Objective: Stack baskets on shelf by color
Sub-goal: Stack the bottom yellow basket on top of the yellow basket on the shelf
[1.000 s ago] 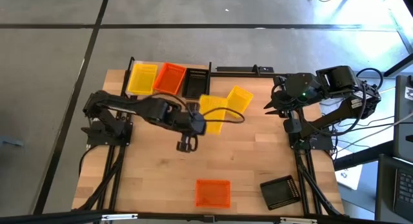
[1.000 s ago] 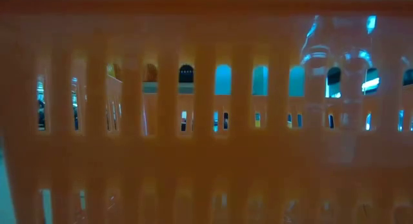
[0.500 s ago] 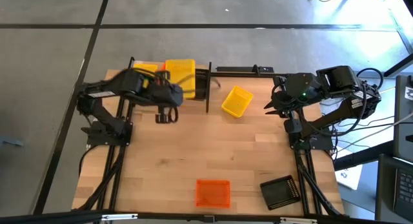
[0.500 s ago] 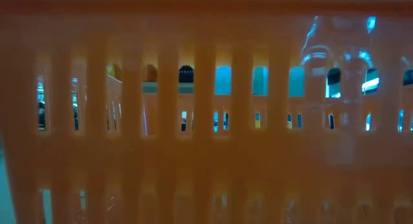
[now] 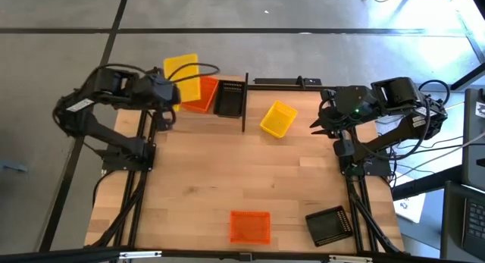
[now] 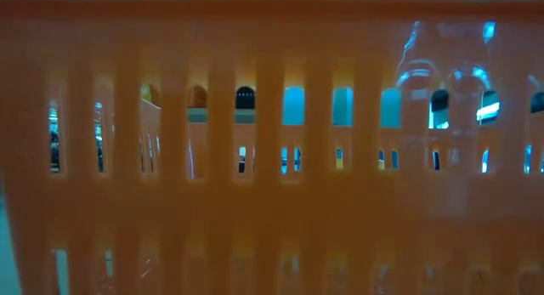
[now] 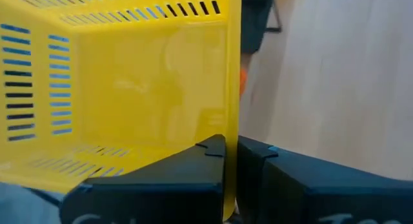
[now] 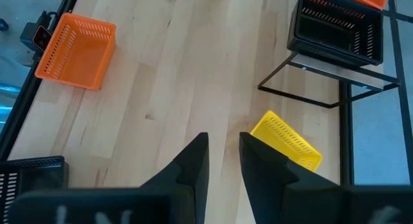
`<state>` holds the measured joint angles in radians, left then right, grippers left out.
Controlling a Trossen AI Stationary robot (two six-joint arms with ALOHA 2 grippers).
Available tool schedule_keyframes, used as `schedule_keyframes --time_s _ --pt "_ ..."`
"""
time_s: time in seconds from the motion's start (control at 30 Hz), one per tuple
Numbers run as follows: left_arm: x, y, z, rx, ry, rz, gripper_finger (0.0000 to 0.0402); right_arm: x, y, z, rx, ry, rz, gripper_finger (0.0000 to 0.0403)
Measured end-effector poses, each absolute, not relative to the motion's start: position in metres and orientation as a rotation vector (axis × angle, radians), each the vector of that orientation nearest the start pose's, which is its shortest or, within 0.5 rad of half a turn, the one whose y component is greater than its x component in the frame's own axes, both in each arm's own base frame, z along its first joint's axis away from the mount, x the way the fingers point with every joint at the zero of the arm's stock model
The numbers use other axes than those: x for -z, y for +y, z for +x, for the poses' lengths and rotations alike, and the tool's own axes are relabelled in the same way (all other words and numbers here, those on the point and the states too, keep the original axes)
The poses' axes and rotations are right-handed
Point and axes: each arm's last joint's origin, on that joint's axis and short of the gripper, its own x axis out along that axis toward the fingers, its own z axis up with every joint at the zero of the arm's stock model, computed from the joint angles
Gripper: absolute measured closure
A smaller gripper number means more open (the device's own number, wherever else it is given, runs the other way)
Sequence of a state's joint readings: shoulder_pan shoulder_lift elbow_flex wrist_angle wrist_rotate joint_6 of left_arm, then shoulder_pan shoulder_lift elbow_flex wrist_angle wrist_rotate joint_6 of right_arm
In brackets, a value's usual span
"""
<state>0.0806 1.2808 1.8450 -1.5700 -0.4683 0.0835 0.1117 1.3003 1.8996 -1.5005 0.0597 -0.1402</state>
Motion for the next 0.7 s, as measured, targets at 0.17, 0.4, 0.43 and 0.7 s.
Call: schedule_keyframes --time_s 0.17,0.4,0.43,0.7 --pt "-0.435 0.032 0.146 -0.477 1.095 0.260 0.0401 -0.470 0.018 0.177 -0.112 0.894 -0.209 0.0317" --pt "-0.405 0.035 0.123 -0.459 1.198 0.311 0.0401 -0.471 0.018 0.178 -0.112 0.876 -0.209 0.0317" --pt "-0.402 0.036 0.120 -0.451 1.212 0.326 0.0401 -0.471 0.018 0.179 -0.111 0.868 -0.209 0.0317" --pt "-0.380 0.043 0.110 -0.442 1.332 0.420 0.0402 -0.475 0.019 0.183 -0.128 0.815 -0.251 0.0317"
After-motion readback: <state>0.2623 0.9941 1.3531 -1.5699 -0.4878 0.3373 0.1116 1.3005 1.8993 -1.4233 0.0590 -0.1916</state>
